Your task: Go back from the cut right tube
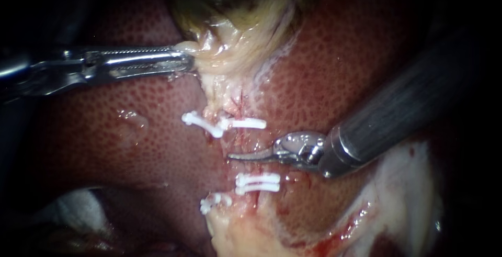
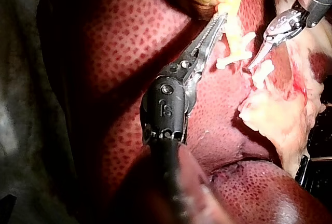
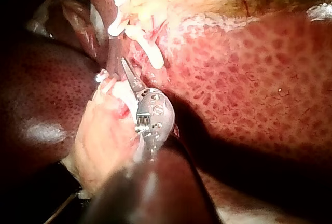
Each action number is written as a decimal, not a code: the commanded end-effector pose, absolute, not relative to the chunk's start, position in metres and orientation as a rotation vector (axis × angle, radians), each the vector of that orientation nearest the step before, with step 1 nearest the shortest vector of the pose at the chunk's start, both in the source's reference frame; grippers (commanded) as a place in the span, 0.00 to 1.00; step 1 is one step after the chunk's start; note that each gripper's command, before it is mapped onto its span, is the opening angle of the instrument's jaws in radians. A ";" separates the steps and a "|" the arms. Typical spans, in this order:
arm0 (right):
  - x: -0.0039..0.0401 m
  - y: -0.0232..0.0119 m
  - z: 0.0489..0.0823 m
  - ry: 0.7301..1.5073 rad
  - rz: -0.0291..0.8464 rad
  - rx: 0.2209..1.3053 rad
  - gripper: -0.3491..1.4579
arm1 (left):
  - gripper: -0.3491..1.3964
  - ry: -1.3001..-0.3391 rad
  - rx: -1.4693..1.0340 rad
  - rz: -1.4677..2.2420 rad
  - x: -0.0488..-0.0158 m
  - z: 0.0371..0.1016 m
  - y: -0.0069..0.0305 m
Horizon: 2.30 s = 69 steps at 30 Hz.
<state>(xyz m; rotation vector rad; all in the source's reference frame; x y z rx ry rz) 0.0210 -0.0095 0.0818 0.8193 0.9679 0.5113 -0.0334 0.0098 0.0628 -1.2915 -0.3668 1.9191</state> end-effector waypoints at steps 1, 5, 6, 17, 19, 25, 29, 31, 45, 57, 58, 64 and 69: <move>0.0211 -0.0095 0.0818 0.966 0.516 0.821 0.00 | 0.00 -0.366 -1.291 1.920 -0.0335 0.0628 0.0098; 0.0212 -0.0096 0.0819 0.966 0.515 0.820 0.00 | 0.00 -0.366 -1.291 1.920 -0.0335 0.0629 0.0098; 0.0212 -0.0096 0.0820 0.966 0.515 0.819 0.00 | 0.00 -0.366 -1.291 1.920 -0.0335 0.0629 0.0098; 0.0214 -0.0097 0.0822 0.967 0.515 0.816 0.04 | 0.00 -0.365 -1.291 1.920 -0.0335 0.0629 0.0097; 0.0215 -0.0097 0.0822 0.967 0.515 0.816 0.36 | 0.00 -0.365 -1.291 1.920 -0.0335 0.0629 0.0097; 0.0218 -0.0097 0.0822 0.989 0.513 0.816 0.76 | 0.00 -0.365 -1.291 1.920 -0.0335 0.0629 0.0097; 0.0218 -0.0098 0.0822 0.993 0.510 0.819 0.80 | 0.00 -0.365 -1.291 1.920 -0.0335 0.0629 0.0097; 0.0218 -0.0098 0.0822 0.994 0.506 0.823 0.80 | 0.00 -0.365 -1.291 1.920 -0.0335 0.0629 0.0097; 0.0175 -0.0106 0.0787 1.060 0.290 0.785 0.89 | 0.00 -0.368 -1.294 1.921 -0.0330 0.0634 0.0099; 0.0102 -0.0039 0.0728 1.101 0.242 0.536 0.98 | 0.00 -0.366 -1.294 1.922 -0.0331 0.0636 0.0099; 0.0099 -0.0036 0.0724 1.099 0.237 0.522 0.98 | 0.00 -0.366 -1.294 1.922 -0.0331 0.0637 0.0099; 0.0090 -0.0024 0.0710 1.088 0.228 0.456 0.98 | 0.00 -0.364 -1.294 1.923 -0.0333 0.0639 0.0098; 0.0088 -0.0025 0.0710 1.082 0.236 0.438 0.98 | 0.00 -0.354 -1.297 1.922 -0.0339 0.0647 0.0093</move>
